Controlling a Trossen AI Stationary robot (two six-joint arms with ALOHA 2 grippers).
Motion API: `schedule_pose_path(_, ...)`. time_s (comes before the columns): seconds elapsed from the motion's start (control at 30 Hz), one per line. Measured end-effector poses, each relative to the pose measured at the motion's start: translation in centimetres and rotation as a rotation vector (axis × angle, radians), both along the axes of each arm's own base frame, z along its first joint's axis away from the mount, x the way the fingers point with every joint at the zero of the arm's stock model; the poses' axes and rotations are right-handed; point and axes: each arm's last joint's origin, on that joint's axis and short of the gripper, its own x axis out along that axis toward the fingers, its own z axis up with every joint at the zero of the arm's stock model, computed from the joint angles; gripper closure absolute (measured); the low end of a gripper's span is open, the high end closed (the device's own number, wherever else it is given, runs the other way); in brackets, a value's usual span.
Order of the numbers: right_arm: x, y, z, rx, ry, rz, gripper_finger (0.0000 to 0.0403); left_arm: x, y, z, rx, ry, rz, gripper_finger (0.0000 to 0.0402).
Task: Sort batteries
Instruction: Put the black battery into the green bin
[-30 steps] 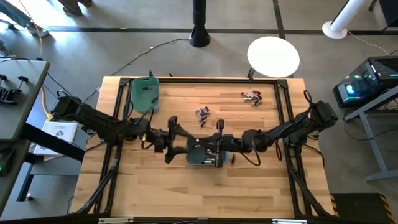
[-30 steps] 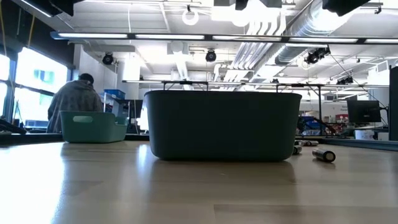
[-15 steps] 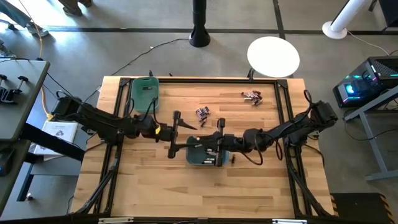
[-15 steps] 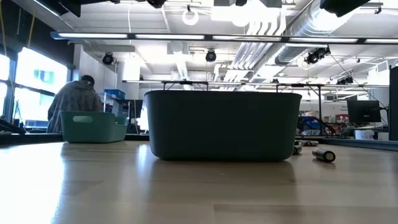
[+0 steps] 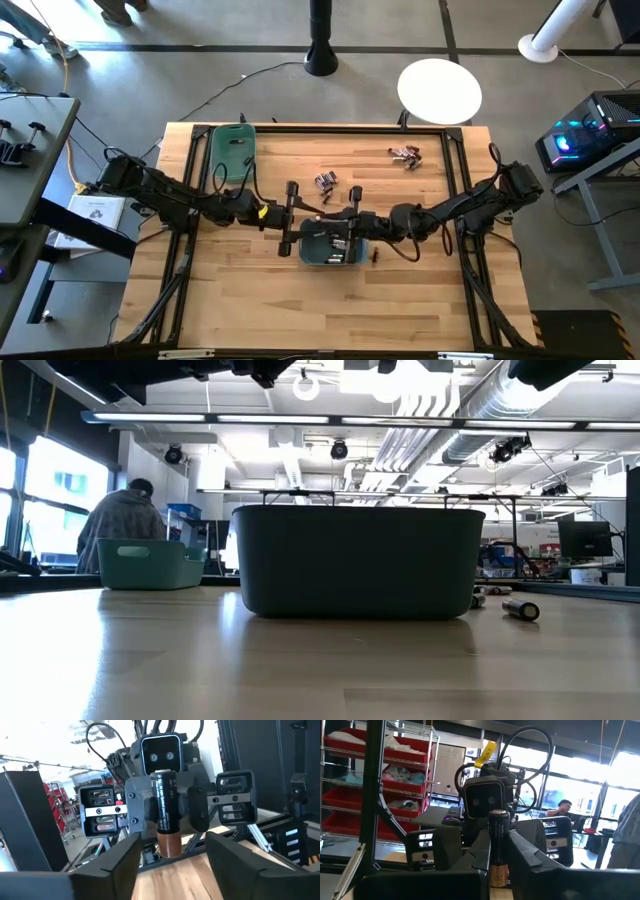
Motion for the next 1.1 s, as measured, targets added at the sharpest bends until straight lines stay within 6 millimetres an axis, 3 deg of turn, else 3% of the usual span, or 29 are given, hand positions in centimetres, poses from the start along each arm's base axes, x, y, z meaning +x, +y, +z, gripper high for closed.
schedule_pose_path(0.4, 0.0, 0.0, -0.1, -0.014, 0.011, -0.021, 0.0384, -0.1, 0.0, 0.2, -0.019, -0.005, 0.000, 0.0362)
schedule_pose_path(0.6, 0.1, 0.0, -0.4, -0.017, 0.042, -0.039, 0.0359, -0.1, 0.1, -0.2, 0.003, 0.043, 0.017, 0.0367)
schedule_pose_path(0.83, -0.6, -0.7, 1.3, -0.019, -0.023, -0.147, 0.0253, -0.6, 0.8, -1.8, 0.103, 0.293, 0.235, 0.0367)
schedule_pose_path(0.97, -1.9, -0.2, 2.9, -0.053, -0.026, -0.223, 0.0205, -1.3, 1.8, -0.6, 0.224, 0.549, 0.481, 0.0367)
schedule_pose_path(1.1, -3.4, 0.7, 3.9, -0.045, 0.021, -0.248, 0.0191, -2.9, 4.5, 3.2, 0.256, 0.849, 0.741, 0.0367)
